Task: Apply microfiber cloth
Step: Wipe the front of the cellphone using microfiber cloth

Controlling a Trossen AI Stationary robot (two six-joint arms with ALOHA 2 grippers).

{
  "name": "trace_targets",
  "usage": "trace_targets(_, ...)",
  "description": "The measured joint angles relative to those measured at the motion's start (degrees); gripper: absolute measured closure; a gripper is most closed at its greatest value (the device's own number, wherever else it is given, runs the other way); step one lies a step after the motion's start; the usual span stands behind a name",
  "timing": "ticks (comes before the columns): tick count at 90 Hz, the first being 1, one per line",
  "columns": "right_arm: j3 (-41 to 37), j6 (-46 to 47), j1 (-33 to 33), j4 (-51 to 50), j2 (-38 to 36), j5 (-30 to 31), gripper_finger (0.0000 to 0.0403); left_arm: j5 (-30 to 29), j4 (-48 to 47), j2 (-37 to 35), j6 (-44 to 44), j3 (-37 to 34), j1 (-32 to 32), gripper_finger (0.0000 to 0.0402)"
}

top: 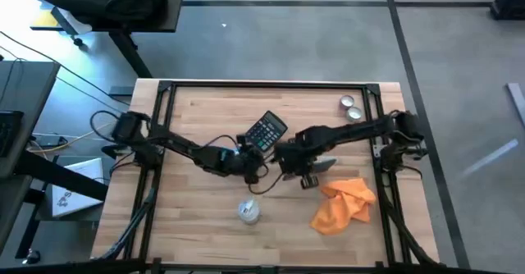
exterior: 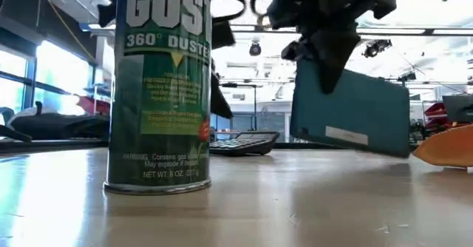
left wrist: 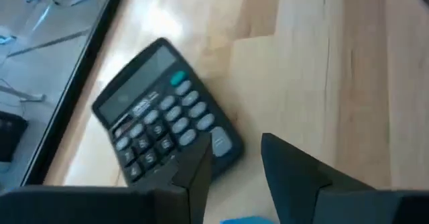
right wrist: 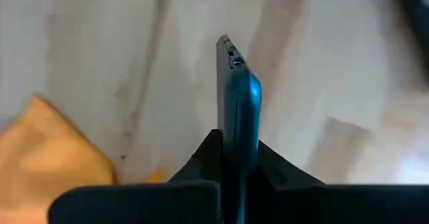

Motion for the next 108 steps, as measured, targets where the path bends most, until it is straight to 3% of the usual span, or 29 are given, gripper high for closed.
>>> trace_targets(27,-7.5,-0.2,-7.3,7.9,0.0,-8.1,0.0403,3.6,17.9,-11.4,1.3,-12.7,0.2,0.0310)
trace_targets(61,-12.4,4.7,-11.9,15.0,-0.2,-14.7,0.0398,6.0,20.7,-14.4,0.9,-15.2,0.2,0.0310)
trace_targets(90,-12.6,7.4,-11.9,15.4,0.1,-6.4,0.0283,6.3,20.5,-14.3,0.9,-15.2,0.2,0.0310)
trace_targets(108,-12.7,7.4,-11.9,15.1,0.1,-2.8,0.0239,6.3,20.4,-14.3,1.0,-15.2,0.2,0.0310)
